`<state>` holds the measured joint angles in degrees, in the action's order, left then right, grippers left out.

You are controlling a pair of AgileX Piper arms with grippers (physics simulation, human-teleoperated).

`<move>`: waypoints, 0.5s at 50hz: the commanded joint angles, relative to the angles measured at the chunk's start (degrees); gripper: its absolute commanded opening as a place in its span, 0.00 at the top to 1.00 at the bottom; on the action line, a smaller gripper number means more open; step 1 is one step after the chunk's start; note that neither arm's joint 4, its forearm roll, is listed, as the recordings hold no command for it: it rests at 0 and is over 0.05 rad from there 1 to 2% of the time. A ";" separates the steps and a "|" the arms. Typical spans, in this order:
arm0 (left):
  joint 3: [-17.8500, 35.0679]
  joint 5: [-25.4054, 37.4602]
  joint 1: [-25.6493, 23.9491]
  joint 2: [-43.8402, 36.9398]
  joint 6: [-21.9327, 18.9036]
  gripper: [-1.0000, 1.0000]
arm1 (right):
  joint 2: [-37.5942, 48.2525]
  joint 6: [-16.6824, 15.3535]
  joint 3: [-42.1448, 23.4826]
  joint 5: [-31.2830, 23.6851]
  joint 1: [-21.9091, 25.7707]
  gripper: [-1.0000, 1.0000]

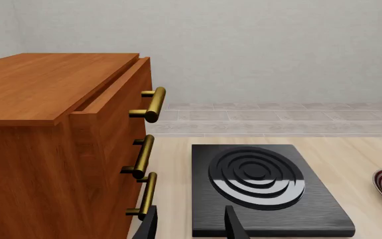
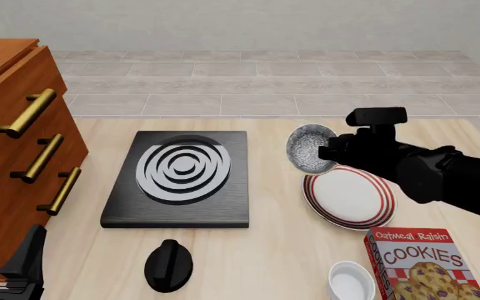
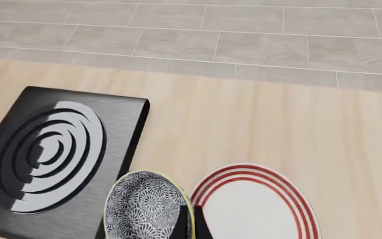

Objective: Pick the akita bowl on the stove and place it on the plate.

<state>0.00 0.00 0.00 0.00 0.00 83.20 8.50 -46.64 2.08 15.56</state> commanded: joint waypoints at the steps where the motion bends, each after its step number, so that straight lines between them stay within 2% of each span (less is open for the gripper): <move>1: 0.00 0.00 0.00 0.00 0.00 0.00 | 0.31 -0.54 2.05 2.61 -2.94 1.00; 25: 0.00 0.00 0.00 0.00 0.00 0.00 | 4.42 -0.17 4.40 8.66 -8.21 1.00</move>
<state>0.00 0.00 0.00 0.00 0.00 86.08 8.05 -42.59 8.46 9.35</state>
